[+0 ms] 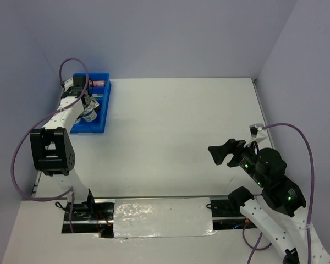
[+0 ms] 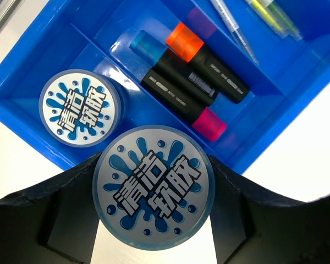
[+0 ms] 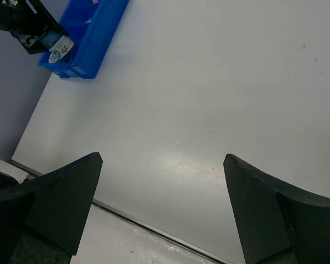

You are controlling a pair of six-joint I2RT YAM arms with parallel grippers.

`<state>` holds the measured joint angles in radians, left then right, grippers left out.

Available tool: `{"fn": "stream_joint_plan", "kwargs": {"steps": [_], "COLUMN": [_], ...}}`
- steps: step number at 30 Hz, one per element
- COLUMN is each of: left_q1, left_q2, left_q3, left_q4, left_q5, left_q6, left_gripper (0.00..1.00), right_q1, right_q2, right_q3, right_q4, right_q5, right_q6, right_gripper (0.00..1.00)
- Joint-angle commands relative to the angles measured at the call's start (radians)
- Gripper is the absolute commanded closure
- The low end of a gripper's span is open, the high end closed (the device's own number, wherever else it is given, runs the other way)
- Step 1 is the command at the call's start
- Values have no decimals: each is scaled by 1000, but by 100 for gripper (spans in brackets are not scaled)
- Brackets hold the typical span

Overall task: Sort the stationery into containers
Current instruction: Place the stationery in the storage box.

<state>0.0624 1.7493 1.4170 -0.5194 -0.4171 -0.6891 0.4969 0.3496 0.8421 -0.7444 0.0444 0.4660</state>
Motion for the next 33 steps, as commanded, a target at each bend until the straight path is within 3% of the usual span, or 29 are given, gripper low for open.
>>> {"fn": "stream_joint_plan", "kwargs": {"steps": [1,9,15,26,27,33], "left_q1": [4,5,4,5,5,2], "left_q2": [7,10,22,1,3,-16], "left_q3": [10,-6,-20,-15,-12,17], "left_q4": [35,71,73,70,68,39], "left_q5": [-51,-48,-58,-54,-49,-25], "left_q6": [-27,-32,-39,-46,-47,-44], "left_gripper": [85,67,42,7,1,1], "right_q1": [-1,-1,-1,-1,-3,-3], "right_q2": [15,32,35,45,48,54], "right_q3": [-9,-15,-29,-29,-31,-24], "right_q4": [51,66,76,83,83,79], "right_q5": [-17,-38,-74,-98,-101,-104], "right_q6": [-17,-26,-30,-32,-36,-43], "right_gripper": [0,0,0,0,0,0]}}
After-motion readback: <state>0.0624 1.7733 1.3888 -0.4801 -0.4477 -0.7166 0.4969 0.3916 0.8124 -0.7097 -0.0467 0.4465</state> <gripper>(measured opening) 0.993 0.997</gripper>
